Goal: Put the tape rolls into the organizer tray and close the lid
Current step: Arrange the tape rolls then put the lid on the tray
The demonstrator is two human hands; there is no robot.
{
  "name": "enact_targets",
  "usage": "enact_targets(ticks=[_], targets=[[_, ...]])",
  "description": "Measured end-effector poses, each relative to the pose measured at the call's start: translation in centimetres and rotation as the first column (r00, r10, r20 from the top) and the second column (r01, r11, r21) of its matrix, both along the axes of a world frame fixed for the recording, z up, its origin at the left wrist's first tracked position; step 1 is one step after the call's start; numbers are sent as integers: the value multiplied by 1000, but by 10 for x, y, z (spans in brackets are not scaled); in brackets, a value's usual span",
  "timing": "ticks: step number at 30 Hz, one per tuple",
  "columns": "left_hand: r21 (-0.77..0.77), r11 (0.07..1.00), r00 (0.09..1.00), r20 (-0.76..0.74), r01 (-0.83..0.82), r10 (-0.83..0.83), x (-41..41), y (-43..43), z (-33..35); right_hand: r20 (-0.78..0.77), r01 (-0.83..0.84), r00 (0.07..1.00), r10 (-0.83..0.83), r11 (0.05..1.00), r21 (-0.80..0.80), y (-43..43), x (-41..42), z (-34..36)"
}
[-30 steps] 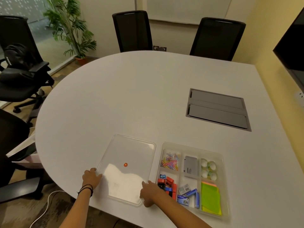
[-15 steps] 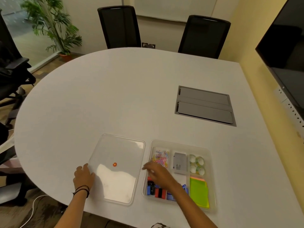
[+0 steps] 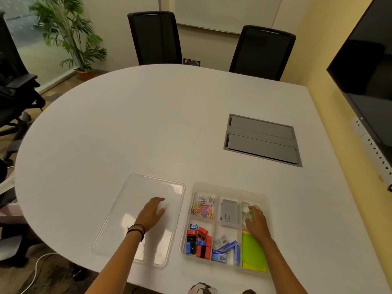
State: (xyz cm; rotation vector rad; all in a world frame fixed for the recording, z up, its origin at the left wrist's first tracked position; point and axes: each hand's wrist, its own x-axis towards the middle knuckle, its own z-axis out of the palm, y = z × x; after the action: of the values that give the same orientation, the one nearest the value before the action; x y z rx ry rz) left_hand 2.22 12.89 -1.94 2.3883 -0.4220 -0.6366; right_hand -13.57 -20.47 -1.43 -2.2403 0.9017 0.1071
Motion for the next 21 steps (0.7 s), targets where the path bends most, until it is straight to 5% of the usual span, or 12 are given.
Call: enact_targets(ticks=[7, 15, 21], targets=[[-27, 967, 951, -173, 255, -256, -16, -40, 7, -96, -80, 992, 80, 997, 0, -4, 1, -5], [-33, 958, 939, -193, 286, -287, -17, -65, 19, -86, -245, 968, 237, 965, -97, -9, 0, -4], [86, 956, 954, -136, 280, -267, -13, -80, 22, 207, 65, 977, -48, 995, -81, -19, 4, 1]])
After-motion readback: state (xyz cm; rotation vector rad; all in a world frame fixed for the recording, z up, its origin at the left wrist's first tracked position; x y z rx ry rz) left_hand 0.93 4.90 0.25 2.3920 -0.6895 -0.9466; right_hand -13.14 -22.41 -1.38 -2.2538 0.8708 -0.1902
